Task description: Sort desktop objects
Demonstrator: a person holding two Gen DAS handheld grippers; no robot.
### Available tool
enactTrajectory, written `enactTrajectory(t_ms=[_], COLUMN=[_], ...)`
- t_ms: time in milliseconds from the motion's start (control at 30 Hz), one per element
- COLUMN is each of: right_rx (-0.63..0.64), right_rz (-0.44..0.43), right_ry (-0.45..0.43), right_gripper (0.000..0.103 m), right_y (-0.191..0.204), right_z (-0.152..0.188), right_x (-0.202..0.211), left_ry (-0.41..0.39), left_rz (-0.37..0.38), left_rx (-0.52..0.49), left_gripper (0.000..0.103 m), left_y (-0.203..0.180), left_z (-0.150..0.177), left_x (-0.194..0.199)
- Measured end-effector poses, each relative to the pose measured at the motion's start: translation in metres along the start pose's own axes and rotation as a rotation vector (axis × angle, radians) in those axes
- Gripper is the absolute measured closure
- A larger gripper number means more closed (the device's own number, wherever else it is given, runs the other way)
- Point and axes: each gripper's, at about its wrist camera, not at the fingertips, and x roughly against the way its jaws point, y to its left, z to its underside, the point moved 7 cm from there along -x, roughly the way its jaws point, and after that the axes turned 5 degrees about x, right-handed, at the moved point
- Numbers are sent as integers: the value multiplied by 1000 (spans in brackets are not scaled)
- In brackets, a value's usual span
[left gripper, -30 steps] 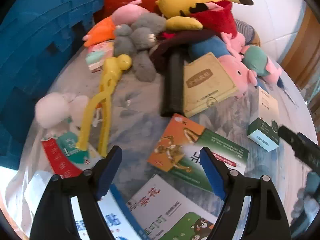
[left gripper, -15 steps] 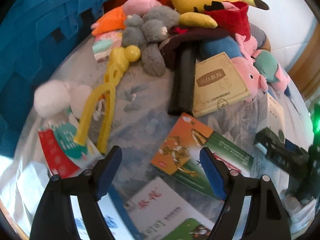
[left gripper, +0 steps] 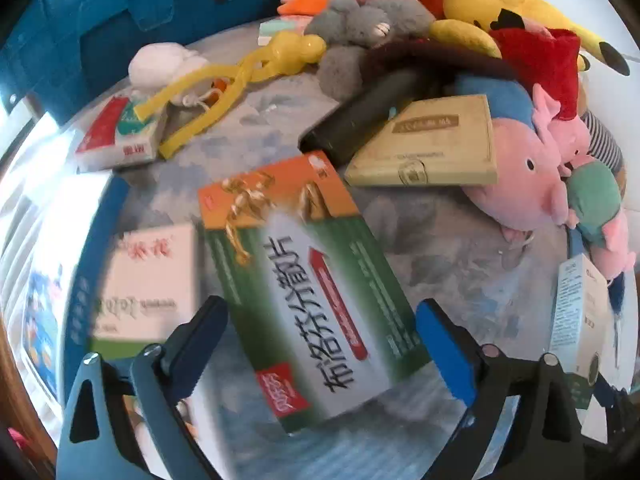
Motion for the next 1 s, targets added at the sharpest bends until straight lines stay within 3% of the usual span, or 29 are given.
enactTrajectory(t_ms=[100, 233, 300, 533, 633, 1000], right_rx=[24, 12, -8, -51, -22, 1], right_rz=[-55, -90, -95, -81, -59, -104], right_ry=[-11, -44, -48, -77, -93, -179], right_gripper=[16, 14, 11, 3, 16, 17], right_y=[-5, -4, -5, -12, -15, -16], right_z=[0, -7, -8, -10, -9, -21], right_x=[-5, -11, -17, -26, -24, 28], left_ry=[15, -47, -49, -51, -65, -146], left_rz=[-53, -119, -118, -105, -75, -1], left_rx=[78, 82, 89, 73, 46, 13], left_gripper=[1, 0, 5, 6, 7, 11], left_y=[-2, -4, -4, -12, -16, -17], left_z=[9, 14, 18, 42, 52, 55], left_x=[-11, -13, -10, 0, 6, 71])
